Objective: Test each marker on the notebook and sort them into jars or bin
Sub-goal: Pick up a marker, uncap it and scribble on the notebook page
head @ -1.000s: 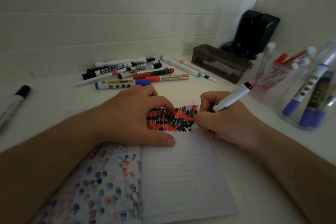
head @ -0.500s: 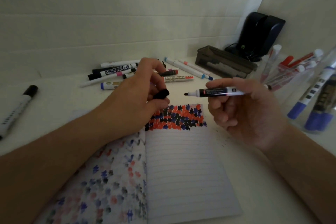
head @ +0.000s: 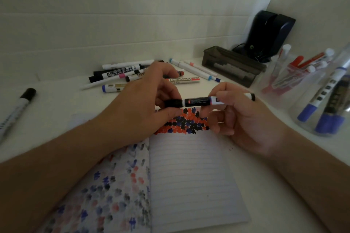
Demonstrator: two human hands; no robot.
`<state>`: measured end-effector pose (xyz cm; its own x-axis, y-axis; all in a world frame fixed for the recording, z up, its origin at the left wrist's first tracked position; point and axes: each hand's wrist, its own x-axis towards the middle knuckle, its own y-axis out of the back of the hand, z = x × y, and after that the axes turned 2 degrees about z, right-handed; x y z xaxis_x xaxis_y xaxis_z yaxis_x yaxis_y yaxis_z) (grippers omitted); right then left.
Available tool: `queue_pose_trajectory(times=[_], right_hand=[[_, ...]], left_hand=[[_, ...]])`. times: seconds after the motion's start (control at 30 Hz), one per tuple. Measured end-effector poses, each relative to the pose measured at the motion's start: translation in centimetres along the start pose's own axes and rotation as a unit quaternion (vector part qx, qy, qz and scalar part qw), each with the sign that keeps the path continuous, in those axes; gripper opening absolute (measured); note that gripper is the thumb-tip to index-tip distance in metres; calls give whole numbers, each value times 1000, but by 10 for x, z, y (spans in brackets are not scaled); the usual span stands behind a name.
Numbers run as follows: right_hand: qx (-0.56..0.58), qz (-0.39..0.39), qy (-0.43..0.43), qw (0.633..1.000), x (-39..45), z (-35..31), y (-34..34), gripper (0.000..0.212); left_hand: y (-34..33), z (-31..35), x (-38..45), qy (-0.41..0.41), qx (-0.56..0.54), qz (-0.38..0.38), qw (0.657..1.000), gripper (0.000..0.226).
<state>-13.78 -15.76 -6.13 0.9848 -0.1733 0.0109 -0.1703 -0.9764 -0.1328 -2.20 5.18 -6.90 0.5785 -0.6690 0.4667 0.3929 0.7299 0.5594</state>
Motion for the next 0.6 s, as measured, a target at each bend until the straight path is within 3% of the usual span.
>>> queue_pose_trajectory(times=[0.1, 0.17, 0.27, 0.37, 0.6], right_hand=[[-38, 5, 45, 998, -2, -1, 2, 6], [-135, 30, 122, 983, -4, -1, 5, 19], [-329, 64, 233, 913, -6, 3, 2, 25], [-388, 68, 252, 884, -9, 5, -6, 21], [-310, 47, 223, 923, -11, 9, -23, 7]], left_hand=[[2, 2, 1, 34, -47, 19, 998, 47], [4, 4, 2, 71, -92, 23, 993, 26], [3, 7, -1, 72, -79, 1, 994, 30], [-3, 12, -3, 81, -131, 32, 988, 32], [-4, 14, -1, 93, -168, 79, 978, 31]])
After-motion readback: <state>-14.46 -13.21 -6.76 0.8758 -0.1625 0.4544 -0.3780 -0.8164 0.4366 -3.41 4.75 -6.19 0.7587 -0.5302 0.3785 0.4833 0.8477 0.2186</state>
